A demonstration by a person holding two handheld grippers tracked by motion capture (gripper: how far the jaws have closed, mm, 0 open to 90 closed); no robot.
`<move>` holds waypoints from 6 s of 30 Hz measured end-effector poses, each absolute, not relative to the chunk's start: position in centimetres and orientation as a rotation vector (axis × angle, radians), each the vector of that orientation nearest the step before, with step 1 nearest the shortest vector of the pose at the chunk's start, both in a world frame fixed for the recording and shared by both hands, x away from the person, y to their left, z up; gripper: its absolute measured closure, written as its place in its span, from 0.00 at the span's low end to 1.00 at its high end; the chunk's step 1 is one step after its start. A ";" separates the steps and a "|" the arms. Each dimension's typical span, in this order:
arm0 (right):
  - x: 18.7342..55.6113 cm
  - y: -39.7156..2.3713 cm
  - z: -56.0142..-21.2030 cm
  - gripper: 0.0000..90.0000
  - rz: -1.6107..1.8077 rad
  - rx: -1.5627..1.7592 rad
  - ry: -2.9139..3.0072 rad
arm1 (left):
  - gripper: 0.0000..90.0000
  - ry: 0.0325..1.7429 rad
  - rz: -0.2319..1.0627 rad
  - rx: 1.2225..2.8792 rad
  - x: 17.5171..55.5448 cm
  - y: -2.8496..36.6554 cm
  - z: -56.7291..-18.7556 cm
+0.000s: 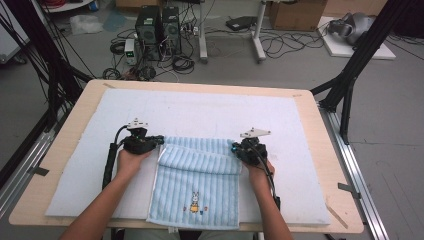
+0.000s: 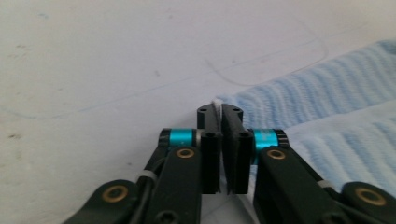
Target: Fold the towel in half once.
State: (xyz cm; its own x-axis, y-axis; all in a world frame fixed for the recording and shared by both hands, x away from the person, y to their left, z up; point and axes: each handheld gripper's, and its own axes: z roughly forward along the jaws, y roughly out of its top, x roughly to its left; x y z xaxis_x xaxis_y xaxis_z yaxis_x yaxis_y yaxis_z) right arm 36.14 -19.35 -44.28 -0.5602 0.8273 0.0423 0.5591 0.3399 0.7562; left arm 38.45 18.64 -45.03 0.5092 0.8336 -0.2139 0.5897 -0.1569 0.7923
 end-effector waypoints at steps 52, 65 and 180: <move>44.6 -18.4 -41.9 0.95 0.999 1.197 2.152 | 0.96 1.068 0.428 1.775 45.3 16.9 -43.2; 43.5 -19.4 -40.7 0.67 1.061 1.242 2.118 | 0.68 1.093 0.424 1.708 45.1 18.2 -42.5; 26.2 -20.3 -43.9 0.72 0.976 0.973 2.436 | 0.66 0.928 0.290 1.752 28.3 20.3 -43.3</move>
State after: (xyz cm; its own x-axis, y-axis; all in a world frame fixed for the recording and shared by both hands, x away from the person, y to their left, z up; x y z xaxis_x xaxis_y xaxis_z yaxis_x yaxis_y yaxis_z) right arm 26.20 -20.26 -43.91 -0.7070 0.7049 -0.0573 0.4705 0.5293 0.7060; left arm 28.30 20.26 -43.27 0.6658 0.7062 -0.2407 0.4434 -0.1151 0.8889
